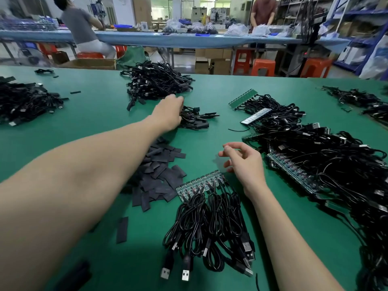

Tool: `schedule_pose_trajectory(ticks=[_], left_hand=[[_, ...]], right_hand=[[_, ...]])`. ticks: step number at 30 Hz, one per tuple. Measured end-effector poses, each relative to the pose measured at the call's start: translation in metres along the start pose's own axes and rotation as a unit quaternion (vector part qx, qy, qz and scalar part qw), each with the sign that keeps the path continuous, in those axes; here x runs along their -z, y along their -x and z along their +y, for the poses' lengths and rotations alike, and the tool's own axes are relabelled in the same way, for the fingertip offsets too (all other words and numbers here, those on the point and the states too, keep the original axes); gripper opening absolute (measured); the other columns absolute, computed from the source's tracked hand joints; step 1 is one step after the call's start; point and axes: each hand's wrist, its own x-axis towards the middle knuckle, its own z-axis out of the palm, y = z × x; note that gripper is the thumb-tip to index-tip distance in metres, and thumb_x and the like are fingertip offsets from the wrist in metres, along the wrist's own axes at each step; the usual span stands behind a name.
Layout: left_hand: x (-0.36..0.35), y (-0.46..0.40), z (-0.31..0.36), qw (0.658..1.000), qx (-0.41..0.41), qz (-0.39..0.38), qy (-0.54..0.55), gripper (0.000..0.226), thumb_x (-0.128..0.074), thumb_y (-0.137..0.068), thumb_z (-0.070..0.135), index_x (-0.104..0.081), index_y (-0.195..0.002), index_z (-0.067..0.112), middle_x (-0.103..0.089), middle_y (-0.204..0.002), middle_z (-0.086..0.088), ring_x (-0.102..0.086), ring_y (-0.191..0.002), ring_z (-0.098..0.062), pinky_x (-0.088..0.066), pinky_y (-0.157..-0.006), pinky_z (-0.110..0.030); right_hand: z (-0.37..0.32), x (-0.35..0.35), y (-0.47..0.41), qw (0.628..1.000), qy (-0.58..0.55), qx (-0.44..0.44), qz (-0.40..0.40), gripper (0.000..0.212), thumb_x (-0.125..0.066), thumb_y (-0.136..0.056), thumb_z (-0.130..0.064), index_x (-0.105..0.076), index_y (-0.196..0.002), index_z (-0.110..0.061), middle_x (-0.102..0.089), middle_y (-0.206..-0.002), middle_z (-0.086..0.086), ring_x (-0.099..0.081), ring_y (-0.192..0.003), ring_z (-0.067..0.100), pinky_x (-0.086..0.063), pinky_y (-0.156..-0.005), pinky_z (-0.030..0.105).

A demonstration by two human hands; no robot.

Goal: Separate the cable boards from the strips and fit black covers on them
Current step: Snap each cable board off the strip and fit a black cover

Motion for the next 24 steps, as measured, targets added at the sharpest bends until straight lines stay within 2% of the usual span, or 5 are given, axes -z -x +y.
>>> schedule_pose_trajectory(ticks=[5, 9, 13, 20, 24], left_hand=[[-0.025, 0.002, -0.004, 0.995, 0.001, -0.091, -0.035, 0.025, -0.065, -0.093, 0.025, -0.053, -0.110, 0.010, -0.051, -0.117, -0.013, -0.054, -0.106, -0.033, -0.046, -0.087, -0.041], [-0.025, -0.003, -0.010, 0.989, -0.002, -0.117, -0.095, 0.035, -0.059, -0.095, 0.032, -0.052, -0.124, 0.012, -0.049, -0.130, -0.012, -0.049, -0.120, -0.033, -0.045, -0.098, -0.047], [-0.027, 0.002, -0.008, 0.990, 0.010, -0.105, -0.089, 0.035, -0.059, -0.095, 0.035, -0.054, -0.122, 0.014, -0.048, -0.131, -0.012, -0.044, -0.124, -0.033, -0.042, -0.102, -0.047], [-0.030, 0.042, 0.040, 0.983, 0.062, -0.030, 0.173, 0.020, -0.063, -0.092, 0.032, -0.066, -0.105, 0.017, -0.064, -0.115, -0.004, -0.058, -0.108, -0.022, -0.049, -0.097, -0.037], [-0.034, 0.074, 0.076, 0.942, 0.080, -0.029, 0.326, 0.017, -0.066, -0.091, 0.036, -0.073, -0.090, 0.020, -0.069, -0.085, 0.009, -0.062, -0.081, -0.007, -0.044, -0.069, -0.010]], right_hand=[[0.002, 0.000, -0.001, 1.000, 0.011, 0.007, -0.008, 0.006, -0.064, -0.097, -0.017, -0.070, -0.095, -0.018, -0.077, -0.078, -0.003, -0.058, -0.052, 0.005, -0.048, -0.050, 0.017], [0.002, -0.001, -0.001, 1.000, 0.025, 0.007, -0.011, 0.006, -0.066, -0.095, -0.020, -0.071, -0.092, -0.019, -0.077, -0.077, -0.003, -0.059, -0.053, 0.007, -0.047, -0.052, 0.019], [0.002, -0.001, -0.001, 0.999, 0.032, 0.003, -0.018, 0.006, -0.067, -0.095, -0.022, -0.072, -0.092, -0.020, -0.077, -0.077, -0.002, -0.059, -0.054, 0.009, -0.048, -0.059, 0.025], [0.001, -0.002, 0.000, 0.999, 0.040, -0.002, -0.023, 0.006, -0.067, -0.094, -0.020, -0.072, -0.091, -0.018, -0.077, -0.075, -0.003, -0.058, -0.052, 0.008, -0.047, -0.054, 0.022], [0.001, -0.001, 0.002, 0.999, 0.047, 0.004, -0.026, 0.007, -0.066, -0.095, -0.020, -0.070, -0.090, -0.017, -0.076, -0.074, -0.002, -0.058, -0.051, 0.009, -0.047, -0.052, 0.022]])
